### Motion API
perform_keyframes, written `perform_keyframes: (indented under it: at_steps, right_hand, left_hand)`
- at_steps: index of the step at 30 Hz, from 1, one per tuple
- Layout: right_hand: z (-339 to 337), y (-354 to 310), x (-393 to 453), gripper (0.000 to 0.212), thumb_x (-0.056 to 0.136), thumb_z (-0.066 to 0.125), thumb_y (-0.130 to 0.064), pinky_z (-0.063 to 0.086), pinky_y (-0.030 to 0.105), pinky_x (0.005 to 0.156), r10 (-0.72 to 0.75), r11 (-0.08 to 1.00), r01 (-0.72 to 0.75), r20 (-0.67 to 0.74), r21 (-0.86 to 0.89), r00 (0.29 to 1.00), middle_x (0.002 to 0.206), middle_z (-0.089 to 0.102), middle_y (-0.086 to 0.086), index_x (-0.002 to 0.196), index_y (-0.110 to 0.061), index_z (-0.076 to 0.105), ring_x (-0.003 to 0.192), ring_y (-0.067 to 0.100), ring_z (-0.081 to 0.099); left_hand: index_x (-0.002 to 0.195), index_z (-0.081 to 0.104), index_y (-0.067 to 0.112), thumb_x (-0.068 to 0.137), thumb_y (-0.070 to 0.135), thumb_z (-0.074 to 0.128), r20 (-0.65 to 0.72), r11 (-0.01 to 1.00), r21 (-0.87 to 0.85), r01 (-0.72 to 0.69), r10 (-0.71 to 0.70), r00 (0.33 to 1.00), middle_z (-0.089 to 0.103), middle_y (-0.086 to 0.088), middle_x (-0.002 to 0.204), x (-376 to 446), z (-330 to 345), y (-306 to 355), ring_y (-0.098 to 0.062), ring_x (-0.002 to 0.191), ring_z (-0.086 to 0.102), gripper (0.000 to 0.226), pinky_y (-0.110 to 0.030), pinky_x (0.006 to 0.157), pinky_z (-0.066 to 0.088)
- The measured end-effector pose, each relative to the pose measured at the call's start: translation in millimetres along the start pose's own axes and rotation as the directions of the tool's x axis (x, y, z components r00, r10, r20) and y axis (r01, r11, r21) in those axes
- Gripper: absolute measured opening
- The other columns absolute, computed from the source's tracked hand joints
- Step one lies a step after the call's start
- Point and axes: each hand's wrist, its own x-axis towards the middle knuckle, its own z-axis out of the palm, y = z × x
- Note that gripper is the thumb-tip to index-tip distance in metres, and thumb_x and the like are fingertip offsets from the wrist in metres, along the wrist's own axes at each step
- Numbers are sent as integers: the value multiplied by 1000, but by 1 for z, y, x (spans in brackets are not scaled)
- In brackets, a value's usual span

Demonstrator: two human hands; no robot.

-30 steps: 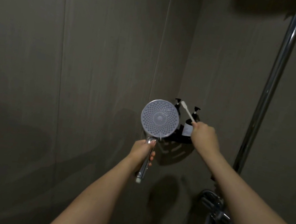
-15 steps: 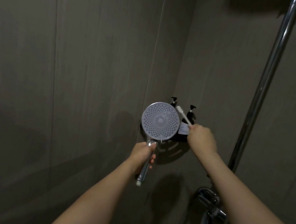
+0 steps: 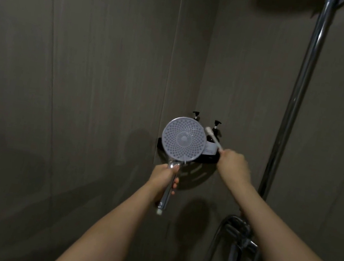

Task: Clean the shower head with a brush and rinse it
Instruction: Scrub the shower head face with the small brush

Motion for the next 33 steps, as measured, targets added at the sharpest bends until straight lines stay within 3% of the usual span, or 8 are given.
perform_keyframes:
  at_steps: [4,9,13,16,18,22,25,33]
  right_hand:
    - [-12,8,5,37,98,34,-28,37,32,56,-41,996,54,-175,67,984,84,64,23,91,-2,60,67,33,56]
    - [6,21,-7,32,96,37,-30,38,30,50,-273,950,284,94,-133,957,68,55,6,87,-10,61,64,29,56]
    - [-2,40,3,36,96,39,-30,28,27,47,-111,993,100,-218,-62,970,70,63,20,85,-3,60,57,32,55]
    - [5,39,1,33,94,38,-34,39,29,51,-310,937,308,16,-161,951,73,64,11,88,-11,62,65,31,61]
    - [12,47,-2,36,95,35,-36,44,32,54,-211,950,226,90,-216,973,76,62,10,91,-12,63,65,28,58]
    - [14,65,-3,37,98,37,-23,31,30,46,120,991,-109,-163,74,979,83,65,25,90,3,61,54,25,46]
    - [30,60,-16,25,94,40,-6,41,28,64,100,962,-88,-31,260,995,99,65,27,101,4,62,82,34,61]
    - [87,73,-68,21,81,61,1,42,-2,60,116,811,-104,16,575,993,76,50,-11,96,-9,71,64,-3,55]
  left_hand:
    - [67,51,15,90,25,50,2,1000,-8,-4,4,1000,49,-4,54,1,5,-2,-13,43,43,25,-19,42,37]
    - [68,50,16,91,25,49,26,999,-30,-13,14,1000,48,-4,55,5,14,1,-12,39,41,24,-18,40,35]
    - [69,50,16,90,26,50,40,1000,-6,-1,1,999,49,-3,54,9,18,-5,-10,39,43,23,-18,40,36]
    - [71,50,15,91,25,50,49,999,-47,5,-3,999,47,-4,53,11,28,-12,-9,36,42,22,-17,39,36]
    - [72,50,15,92,23,49,51,998,-54,16,-13,999,47,-4,54,12,34,-16,-10,39,41,21,-18,39,36]
    - [73,48,14,94,24,47,44,998,-46,36,-34,998,47,-5,57,13,46,-28,-13,45,41,23,-19,40,36]
    - [79,47,14,95,25,46,54,987,-148,69,-62,997,46,-6,60,13,66,-41,-14,48,42,20,-21,43,38]
    - [89,66,12,84,50,57,100,942,-305,136,-110,989,66,-7,70,20,106,-96,-21,66,62,39,-32,63,51]
